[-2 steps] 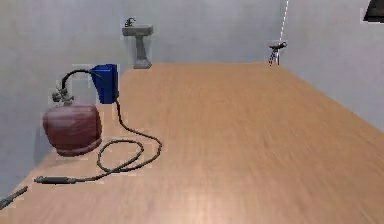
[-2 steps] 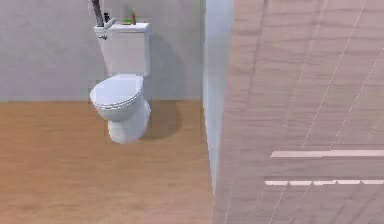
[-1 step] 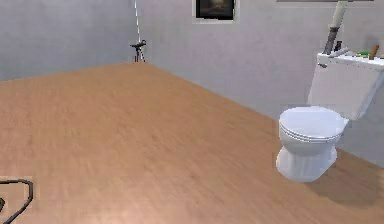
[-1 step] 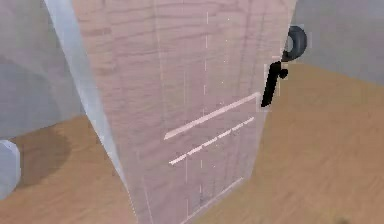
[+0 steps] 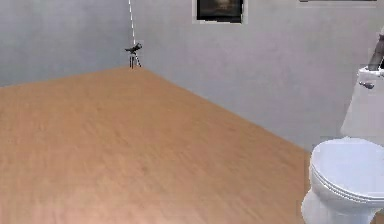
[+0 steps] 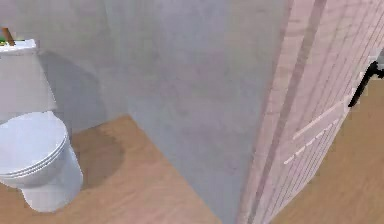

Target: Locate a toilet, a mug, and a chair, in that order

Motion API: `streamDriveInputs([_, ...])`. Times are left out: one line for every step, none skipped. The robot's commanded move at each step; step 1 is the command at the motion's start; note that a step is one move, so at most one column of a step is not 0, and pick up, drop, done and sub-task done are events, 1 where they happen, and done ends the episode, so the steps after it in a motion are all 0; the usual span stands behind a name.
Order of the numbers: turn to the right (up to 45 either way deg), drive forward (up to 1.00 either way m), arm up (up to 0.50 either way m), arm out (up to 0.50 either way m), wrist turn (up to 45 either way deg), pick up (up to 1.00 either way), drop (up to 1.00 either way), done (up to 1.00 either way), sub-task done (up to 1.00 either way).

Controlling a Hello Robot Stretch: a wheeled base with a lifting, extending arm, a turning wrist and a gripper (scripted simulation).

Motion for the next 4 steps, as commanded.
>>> streamDriveInputs([45.0,0.00,0.00,0.00,0.0,0.00,0.00,0.00,0.00])
streamDriveInputs([18.0,0.00,0.00,0.00,0.0,0.00,0.00,0.00,0.00])
streamDriveInputs([0.0,0.45,0.00,0.00,0.0,0.00,0.00,0.00,0.00])
streamDriveInputs([-21.0,0.00,0.00,0.00,0.0,0.00,0.00,0.00,0.00])
